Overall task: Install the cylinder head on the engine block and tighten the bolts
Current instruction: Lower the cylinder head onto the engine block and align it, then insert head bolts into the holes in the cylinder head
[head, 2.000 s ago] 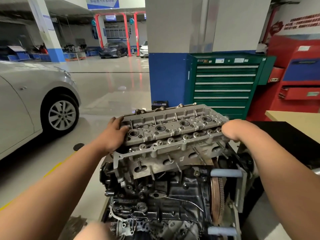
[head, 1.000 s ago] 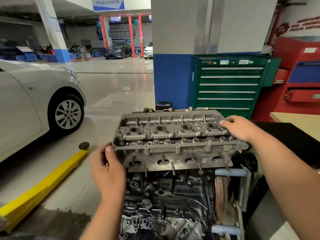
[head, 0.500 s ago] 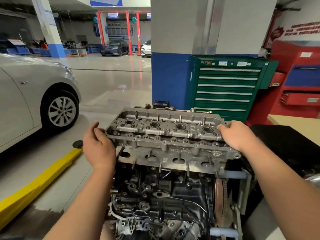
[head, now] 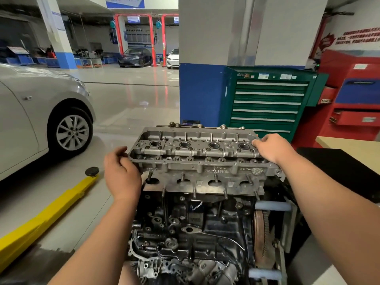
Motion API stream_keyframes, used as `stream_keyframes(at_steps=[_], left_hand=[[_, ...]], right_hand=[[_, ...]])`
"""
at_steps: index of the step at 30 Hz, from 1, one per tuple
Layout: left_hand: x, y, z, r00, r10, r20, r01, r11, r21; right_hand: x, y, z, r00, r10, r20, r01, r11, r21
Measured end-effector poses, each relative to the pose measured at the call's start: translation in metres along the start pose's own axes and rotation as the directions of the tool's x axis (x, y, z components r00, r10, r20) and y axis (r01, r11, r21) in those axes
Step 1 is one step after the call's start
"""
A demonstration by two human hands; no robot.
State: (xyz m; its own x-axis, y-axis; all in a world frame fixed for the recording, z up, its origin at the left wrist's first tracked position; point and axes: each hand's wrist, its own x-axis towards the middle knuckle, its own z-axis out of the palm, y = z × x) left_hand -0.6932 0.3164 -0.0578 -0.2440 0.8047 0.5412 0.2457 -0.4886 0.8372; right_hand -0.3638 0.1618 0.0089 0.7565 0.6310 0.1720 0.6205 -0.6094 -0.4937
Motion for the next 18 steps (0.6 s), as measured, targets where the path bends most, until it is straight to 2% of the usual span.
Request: stream_keyframes(at_steps=[7,10,13,15,17,18], left_hand=[[0.005,-0.004,-0.006,0.998,0.025,0.057,-0.029,0.998,0.063],[0.009,-0.004,-0.007,0.996,0.022,0.085,-0.03,0.995,0.091],[0.01,0.0,-0.011,0.989,-0.016,0.146,-0.002,0.992,0.125],[0.004,0.007,-0.018,0.993,-0.024,0.112,-0.001,0.976,0.217],[-0.018,0.026,-0.02,0.987,0.135,0.088,-0.155,0.946,0.283],[-0.037,0.041,-0.017,0.954,0.253,0.163,-0.29,0.916,0.278]], right_hand=[[-0.004,0.005,0.005,0.999,0.011,0.037,-0.011,1.0,-0.017],[-0.006,0.004,0.007,0.998,0.031,0.047,-0.032,0.999,0.031],[-0.015,0.006,0.006,0.995,0.073,-0.065,-0.061,0.983,0.173],[-0.027,0.013,0.007,0.976,0.122,-0.183,-0.054,0.94,0.336],[-0.045,0.023,0.008,0.968,0.125,-0.217,-0.021,0.904,0.428],[-0.056,0.029,0.007,0.971,0.107,-0.215,-0.005,0.906,0.424]])
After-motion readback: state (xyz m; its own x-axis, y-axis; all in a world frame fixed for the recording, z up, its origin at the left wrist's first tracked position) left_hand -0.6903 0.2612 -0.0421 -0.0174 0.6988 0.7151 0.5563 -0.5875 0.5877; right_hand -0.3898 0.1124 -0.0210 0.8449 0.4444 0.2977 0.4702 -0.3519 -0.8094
